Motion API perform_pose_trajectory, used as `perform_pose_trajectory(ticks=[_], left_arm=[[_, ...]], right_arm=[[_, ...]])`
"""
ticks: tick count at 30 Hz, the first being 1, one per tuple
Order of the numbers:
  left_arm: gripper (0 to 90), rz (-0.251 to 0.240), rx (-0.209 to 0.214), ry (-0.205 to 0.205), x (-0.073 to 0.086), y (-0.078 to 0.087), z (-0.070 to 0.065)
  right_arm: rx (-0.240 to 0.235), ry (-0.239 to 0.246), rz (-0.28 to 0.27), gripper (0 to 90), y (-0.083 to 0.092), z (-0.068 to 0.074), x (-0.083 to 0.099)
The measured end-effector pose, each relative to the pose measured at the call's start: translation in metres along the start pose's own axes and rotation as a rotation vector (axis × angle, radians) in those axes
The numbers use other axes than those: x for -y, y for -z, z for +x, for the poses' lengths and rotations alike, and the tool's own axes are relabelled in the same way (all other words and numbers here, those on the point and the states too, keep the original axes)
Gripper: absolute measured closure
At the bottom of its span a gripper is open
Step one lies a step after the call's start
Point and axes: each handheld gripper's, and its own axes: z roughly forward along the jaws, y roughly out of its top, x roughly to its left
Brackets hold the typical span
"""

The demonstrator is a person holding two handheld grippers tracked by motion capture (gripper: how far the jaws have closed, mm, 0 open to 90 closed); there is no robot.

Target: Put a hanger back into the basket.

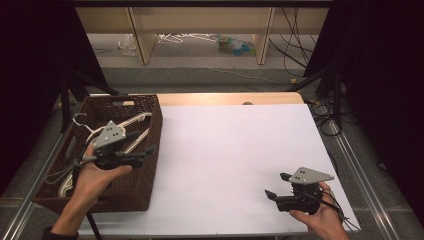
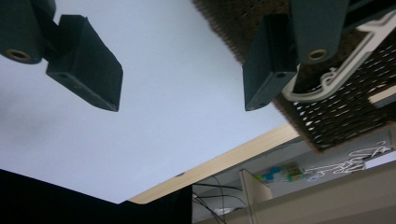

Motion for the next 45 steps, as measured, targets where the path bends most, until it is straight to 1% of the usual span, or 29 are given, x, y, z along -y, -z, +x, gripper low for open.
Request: perform_pose_trajectory(ticks=[2, 5, 6, 7, 10, 12, 14, 15, 16, 18, 20, 23, 24, 26, 27, 28, 29, 31, 32, 33, 34, 35, 37, 38, 39, 40, 42, 43, 45], left_arm=[[28.3, -0.009, 0.013, -0.007, 0.000, -0.003, -0.008], [27.0, -0.036, 0.033, -0.011, -0.001, -0.008, -0.020], [26.9, -0.045, 0.039, -0.007, -0.001, -0.009, -0.023], [26.4, -0.052, 0.044, -0.001, -0.001, -0.009, -0.027], [25.4, -0.065, 0.062, -0.005, 0.000, -0.011, -0.036], [24.5, -0.074, 0.068, -0.010, 0.002, -0.011, -0.042], [23.2, -0.084, 0.081, -0.002, 0.005, -0.011, -0.047], [21.1, -0.089, 0.084, 0.012, 0.008, -0.012, -0.050], [19.6, -0.094, 0.091, 0.012, 0.010, -0.012, -0.053], [19.1, -0.101, 0.091, 0.007, 0.014, -0.013, -0.056], [19.0, -0.111, 0.096, 0.019, 0.019, -0.014, -0.061], [16.7, -0.117, 0.094, -0.006, 0.028, -0.016, -0.066], [16.5, -0.121, 0.098, -0.003, 0.030, -0.016, -0.066], [16.5, -0.125, 0.094, 0.000, 0.034, -0.017, -0.067], [16.5, -0.125, 0.094, 0.006, 0.036, -0.018, -0.068], [16.4, -0.120, 0.091, 0.005, 0.038, -0.018, -0.068], [16.5, -0.123, 0.095, 0.003, 0.040, -0.020, -0.068], [16.5, -0.122, 0.086, -0.006, 0.044, -0.020, -0.070], [16.5, -0.121, 0.081, -0.016, 0.046, -0.020, -0.071], [16.5, -0.123, 0.080, -0.030, 0.048, -0.019, -0.071], [16.5, -0.123, 0.075, -0.045, 0.049, -0.019, -0.071], [16.5, -0.127, 0.068, -0.049, 0.051, -0.018, -0.073], [16.5, -0.132, 0.052, -0.073, 0.055, -0.018, -0.077], [16.5, -0.130, 0.057, -0.075, 0.058, -0.018, -0.079], [16.5, -0.120, 0.068, -0.076, 0.060, -0.018, -0.080], [16.5, -0.117, 0.080, -0.076, 0.063, -0.019, -0.082], [16.6, -0.113, 0.082, -0.095, 0.066, -0.019, -0.085], [16.6, -0.111, 0.082, -0.106, 0.067, -0.019, -0.086], [16.6, -0.118, 0.094, -0.100, 0.068, -0.019, -0.086]], right_arm=[[0.000, 0.009, -0.008, 23.0, 0.000, -0.001, 0.000], [0.011, -0.009, -0.022, 21.3, 0.001, -0.001, -0.001], [0.010, -0.005, -0.030, 21.0, 0.001, -0.002, -0.001], [0.018, -0.017, -0.039, 20.7, 0.002, -0.002, -0.001], [0.021, -0.033, -0.063, 18.4, 0.003, -0.004, -0.001], [0.029, -0.041, -0.077, 17.9, 0.004, -0.005, 0.000], [0.018, -0.041, -0.081, 17.5, 0.004, -0.005, 0.000], [0.011, -0.050, -0.083, 17.5, 0.004, -0.005, 0.000], [0.002, -0.058, -0.083, 17.4, 0.005, -0.005, 0.000], [0.015, -0.044, -0.100, 17.3, 0.004, -0.005, 0.000], [0.021, -0.044, -0.113, 17.3, 0.004, -0.004, 0.000], [0.010, -0.050, -0.121, 17.0, 0.004, -0.002, 0.000], [0.003, -0.049, -0.119, 17.1, 0.004, -0.002, 0.000], [0.011, -0.036, -0.145, 17.1, 0.003, -0.002, 0.000], [0.015, -0.042, -0.144, 17.1, 0.005, -0.001, 0.000], [0.010, -0.035, -0.158, 17.0, 0.004, -0.002, 0.000], [0.003, -0.040, -0.145, 17.0, 0.005, -0.001, -0.001], [0.017, -0.041, -0.168, 17.0, 0.006, 0.000, 0.000], [0.017, -0.032, -0.177, 17.0, 0.006, -0.001, -0.001], [0.008, -0.044, -0.179, 17.0, 0.006, 0.000, -0.001], [0.007, -0.025, -0.185, 17.0, 0.006, 0.000, -0.001], [-0.005, -0.034, -0.182, 17.0, 0.007, 0.001, -0.001], [0.014, -0.023, -0.199, 17.0, 0.007, 0.003, -0.002], [0.002, -0.032, -0.190, 17.0, 0.008, 0.005, -0.002], [-0.005, -0.026, -0.199, 16.8, 0.007, 0.006, -0.003], [0.005, -0.025, -0.200, 16.8, 0.008, 0.007, -0.003], [-0.005, -0.022, -0.209, 16.8, 0.009, 0.010, -0.004], [-0.001, -0.019, -0.227, 16.8, 0.008, 0.011, -0.004], [0.003, -0.015, -0.234, 16.7, 0.012, 0.013, -0.004]])
